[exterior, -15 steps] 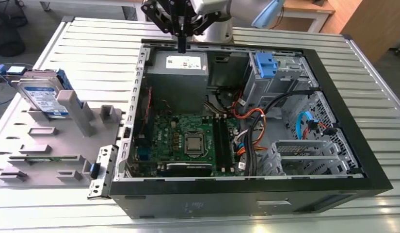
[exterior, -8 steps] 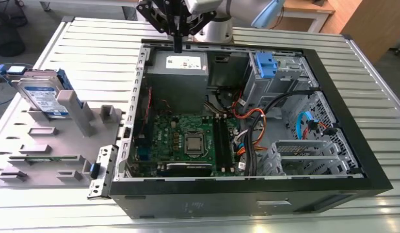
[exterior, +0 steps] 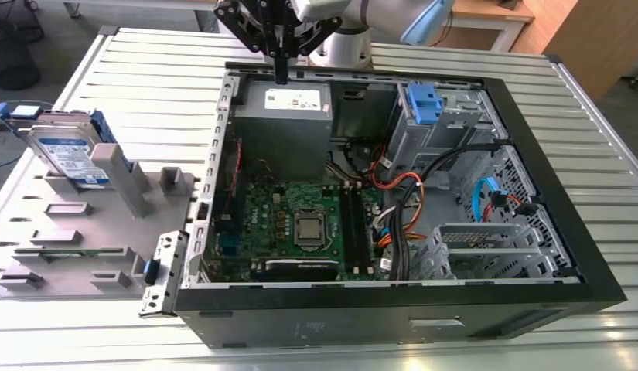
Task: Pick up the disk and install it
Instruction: 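Reach for the disk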
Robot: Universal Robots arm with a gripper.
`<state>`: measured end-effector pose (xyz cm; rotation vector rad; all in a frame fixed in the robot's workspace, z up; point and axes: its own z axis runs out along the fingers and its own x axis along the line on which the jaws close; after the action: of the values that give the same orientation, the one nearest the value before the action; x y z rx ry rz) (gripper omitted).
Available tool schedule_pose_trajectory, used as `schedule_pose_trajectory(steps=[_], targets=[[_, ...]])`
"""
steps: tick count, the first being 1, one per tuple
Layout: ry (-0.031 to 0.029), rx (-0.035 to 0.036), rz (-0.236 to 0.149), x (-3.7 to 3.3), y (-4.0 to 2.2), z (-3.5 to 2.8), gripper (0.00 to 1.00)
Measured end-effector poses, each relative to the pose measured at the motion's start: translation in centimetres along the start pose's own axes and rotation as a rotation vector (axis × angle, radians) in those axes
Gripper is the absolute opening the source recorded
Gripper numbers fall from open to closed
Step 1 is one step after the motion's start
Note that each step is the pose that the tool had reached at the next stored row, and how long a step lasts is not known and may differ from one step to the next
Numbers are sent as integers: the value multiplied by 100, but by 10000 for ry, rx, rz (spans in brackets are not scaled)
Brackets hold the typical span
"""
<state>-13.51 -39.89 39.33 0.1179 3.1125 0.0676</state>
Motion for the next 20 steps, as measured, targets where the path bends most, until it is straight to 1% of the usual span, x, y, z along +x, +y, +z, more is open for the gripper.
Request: schedule_pose_trajectory(steps=[3,7,20], targets=[[0,0,0,1,0,0,11],[0,0,1,25,-2,-1,11],[0,-1,1,182,-14,-5,11]])
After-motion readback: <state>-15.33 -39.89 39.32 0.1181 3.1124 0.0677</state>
